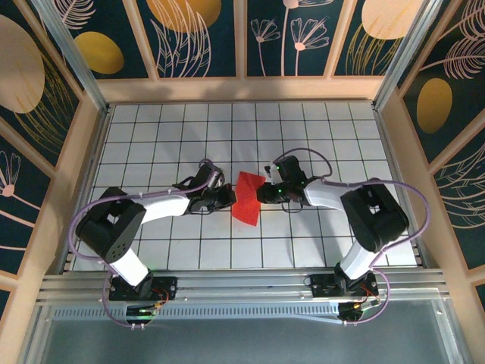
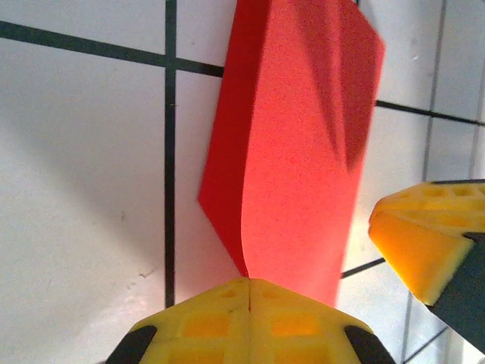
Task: Fold a paper plane with a square sheet of paper (fold left side to right side)
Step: Third fold the triangle at the center of the table.
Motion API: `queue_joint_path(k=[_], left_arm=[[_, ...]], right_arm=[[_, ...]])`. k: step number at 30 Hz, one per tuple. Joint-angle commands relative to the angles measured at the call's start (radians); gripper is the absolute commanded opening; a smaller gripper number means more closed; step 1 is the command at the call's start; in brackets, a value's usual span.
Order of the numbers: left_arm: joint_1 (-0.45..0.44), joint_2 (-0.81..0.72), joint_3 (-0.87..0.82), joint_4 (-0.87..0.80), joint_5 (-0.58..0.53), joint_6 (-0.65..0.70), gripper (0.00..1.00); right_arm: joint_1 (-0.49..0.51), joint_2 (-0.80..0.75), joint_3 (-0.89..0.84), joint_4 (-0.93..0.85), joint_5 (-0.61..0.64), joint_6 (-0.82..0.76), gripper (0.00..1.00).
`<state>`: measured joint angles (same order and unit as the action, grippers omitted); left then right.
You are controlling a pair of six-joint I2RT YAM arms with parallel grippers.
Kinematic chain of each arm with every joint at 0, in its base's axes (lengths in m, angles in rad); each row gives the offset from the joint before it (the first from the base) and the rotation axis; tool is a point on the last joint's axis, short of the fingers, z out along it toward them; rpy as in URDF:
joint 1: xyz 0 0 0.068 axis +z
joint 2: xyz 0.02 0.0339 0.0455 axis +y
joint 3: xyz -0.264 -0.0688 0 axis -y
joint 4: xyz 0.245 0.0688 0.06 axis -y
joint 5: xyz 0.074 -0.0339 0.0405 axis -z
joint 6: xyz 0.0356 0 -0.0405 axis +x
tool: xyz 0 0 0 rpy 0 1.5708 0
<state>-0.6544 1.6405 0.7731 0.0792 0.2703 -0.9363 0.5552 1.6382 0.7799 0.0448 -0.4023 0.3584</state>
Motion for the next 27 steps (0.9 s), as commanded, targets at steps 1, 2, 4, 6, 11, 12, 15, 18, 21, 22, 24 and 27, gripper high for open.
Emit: queue_joint_path(k=[1,2,4,6,11,12,15,18,21,22,24,27], left_arm=[[-0.001,-0.044,-0.034,0.032,0.013,-0.113,0.01],[-0.002,-0.053,-0.042,0.041,0.016,-0.140,0.01],[-0.003,-0.066,-0.063,0.071,0.025,-0.203,0.00],[-0.006,-0.082,-0.085,0.111,0.035,-0.264,0.00],[-0.019,-0.116,-0.098,0.102,-0.008,-0.353,0.00],[-0.021,-0.125,-0.099,0.092,-0.025,-0.368,0.00],[-0.032,-0.144,-0.121,0.117,-0.040,-0.426,0.00],[-0.046,-0.160,-0.136,0.129,-0.058,-0.469,0.00],[-0.060,-0.168,-0.143,0.133,-0.078,-0.494,0.00],[-0.063,-0.166,-0.142,0.135,-0.080,-0.497,0.00],[-0.069,-0.163,-0.140,0.136,-0.080,-0.502,0.00],[-0.080,-0.155,-0.133,0.140,-0.082,-0.505,0.00]], right_arm=[[-0.003,-0.133,-0.039,-0.006,0.094,-0.079,0.28],[-0.003,-0.173,-0.062,0.001,0.113,-0.098,0.31],[-0.002,-0.258,-0.111,0.020,0.147,-0.139,0.37],[0.041,-0.348,-0.172,0.054,0.205,-0.184,0.44],[0.252,-0.489,-0.309,0.153,0.406,-0.329,0.57],[0.305,-0.500,-0.335,0.185,0.449,-0.361,0.59],[0.447,-0.487,-0.378,0.263,0.598,-0.439,0.65],[0.523,-0.427,-0.362,0.283,0.703,-0.459,0.66],[0.581,-0.350,-0.337,0.313,0.792,-0.479,0.66],[0.592,-0.325,-0.327,0.322,0.806,-0.486,0.65],[0.618,-0.271,-0.306,0.346,0.854,-0.500,0.65],[0.637,-0.214,-0.283,0.378,0.880,-0.513,0.63]])
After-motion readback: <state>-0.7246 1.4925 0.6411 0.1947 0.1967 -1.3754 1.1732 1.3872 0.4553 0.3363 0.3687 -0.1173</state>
